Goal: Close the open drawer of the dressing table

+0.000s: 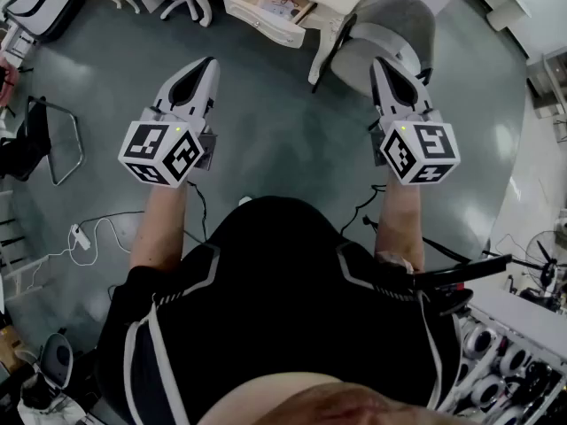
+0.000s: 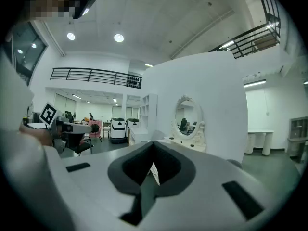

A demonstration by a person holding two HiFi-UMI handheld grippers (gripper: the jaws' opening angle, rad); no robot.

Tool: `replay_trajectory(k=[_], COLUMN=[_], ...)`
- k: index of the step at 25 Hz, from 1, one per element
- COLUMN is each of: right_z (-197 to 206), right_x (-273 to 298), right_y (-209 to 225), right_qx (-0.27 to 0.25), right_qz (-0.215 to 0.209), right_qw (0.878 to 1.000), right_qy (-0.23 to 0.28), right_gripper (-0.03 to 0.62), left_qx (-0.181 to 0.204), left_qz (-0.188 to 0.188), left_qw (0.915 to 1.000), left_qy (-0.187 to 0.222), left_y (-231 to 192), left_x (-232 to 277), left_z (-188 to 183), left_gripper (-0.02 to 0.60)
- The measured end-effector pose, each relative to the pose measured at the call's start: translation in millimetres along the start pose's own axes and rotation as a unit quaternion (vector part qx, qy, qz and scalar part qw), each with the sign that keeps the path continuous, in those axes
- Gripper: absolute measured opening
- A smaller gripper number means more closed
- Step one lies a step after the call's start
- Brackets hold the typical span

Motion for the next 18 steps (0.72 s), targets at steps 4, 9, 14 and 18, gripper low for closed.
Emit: replay_trajectory(k=[4,9,14,18], right_z=[1,-5,-14,-17], right_x=[-4,-7,-6,2], right_y=[0,-6,-14,-24], right_qx=[-0.001,0.001,0.013,0.004], right_qz=[0.006,0.012,0.018,0.025], right_qw=[1.000,1.000,0.999,1.000], right_qy=[-0.007,0.001,0.024,0.018], right_gripper=[0.003,0.003,0.005,0.005], left_qx=[0.004,0.005,0.000,0.001], left_qz=[0.002,0.001,0.000,-0.005], left_qw=[1.0000,1.0000,1.0000,0.9999], left_qy=[-0.005,0.004,0.008,0.009], left_y=[3,-1,-9,-24], left_x=[-4,-13,-21,-29], left_z=[0,-3,-5,-6], left_gripper=[0.000,0.000,0.000,0.000])
Point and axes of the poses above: the fingertips, and each gripper's own axes: x forward along the fingers, y to its right, z out of its underside, the point moved 1 cm from there along -x, backward along the fingers, and after that the axes turned 12 degrees about -z, right-handed, at the moved point
